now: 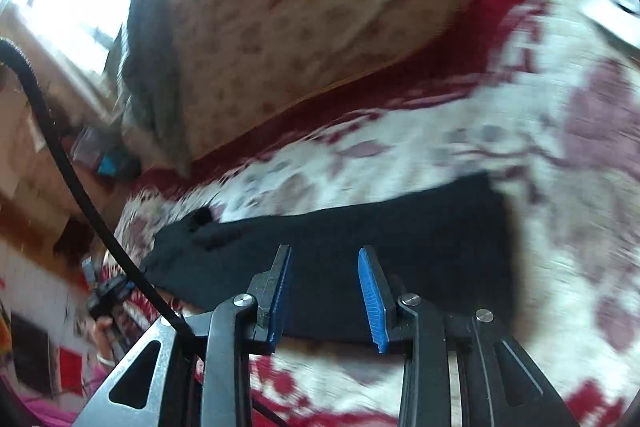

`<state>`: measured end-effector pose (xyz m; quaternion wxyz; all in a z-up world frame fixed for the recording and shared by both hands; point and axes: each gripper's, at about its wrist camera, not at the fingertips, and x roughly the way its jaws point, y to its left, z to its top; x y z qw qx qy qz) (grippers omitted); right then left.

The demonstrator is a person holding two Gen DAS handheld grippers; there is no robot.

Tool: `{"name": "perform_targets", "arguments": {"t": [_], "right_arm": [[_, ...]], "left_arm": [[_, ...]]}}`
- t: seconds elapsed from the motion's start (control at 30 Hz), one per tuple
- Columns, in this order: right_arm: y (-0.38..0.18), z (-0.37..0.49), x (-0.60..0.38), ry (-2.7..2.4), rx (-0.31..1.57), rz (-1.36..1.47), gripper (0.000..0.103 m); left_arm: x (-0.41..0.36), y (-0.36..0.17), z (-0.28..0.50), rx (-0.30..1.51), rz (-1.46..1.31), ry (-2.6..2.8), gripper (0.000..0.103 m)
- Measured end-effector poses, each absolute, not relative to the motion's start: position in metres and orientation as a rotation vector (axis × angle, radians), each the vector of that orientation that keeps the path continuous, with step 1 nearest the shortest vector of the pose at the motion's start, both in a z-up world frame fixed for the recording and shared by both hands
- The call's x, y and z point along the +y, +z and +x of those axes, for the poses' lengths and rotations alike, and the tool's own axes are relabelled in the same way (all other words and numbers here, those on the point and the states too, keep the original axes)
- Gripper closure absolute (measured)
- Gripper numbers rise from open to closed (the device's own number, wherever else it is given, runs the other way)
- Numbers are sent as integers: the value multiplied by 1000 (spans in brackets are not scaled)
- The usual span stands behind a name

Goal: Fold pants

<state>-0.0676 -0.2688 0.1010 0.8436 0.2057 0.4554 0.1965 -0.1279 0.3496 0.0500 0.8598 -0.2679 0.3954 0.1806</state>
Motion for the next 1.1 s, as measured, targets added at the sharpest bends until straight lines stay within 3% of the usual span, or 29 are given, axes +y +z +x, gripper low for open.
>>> {"name": "perform_targets", "arguments": {"t": [0.2, 0.4, 0.8, 1.1], "right_arm": [[92, -66, -251, 417, 979, 395, 69], [79, -50, -216, 497, 990, 402, 69], [48, -19, -146, 503, 977, 248, 69], [56, -16, -180, 489, 955, 315, 69]], "left_arm": [[343, 74, -147, 770, -482, 402, 80], [294, 84, -118, 800, -444, 224, 80], [137, 42, -16, 951, -298, -76, 80], [135, 22, 15, 954, -286, -23, 77]]}}
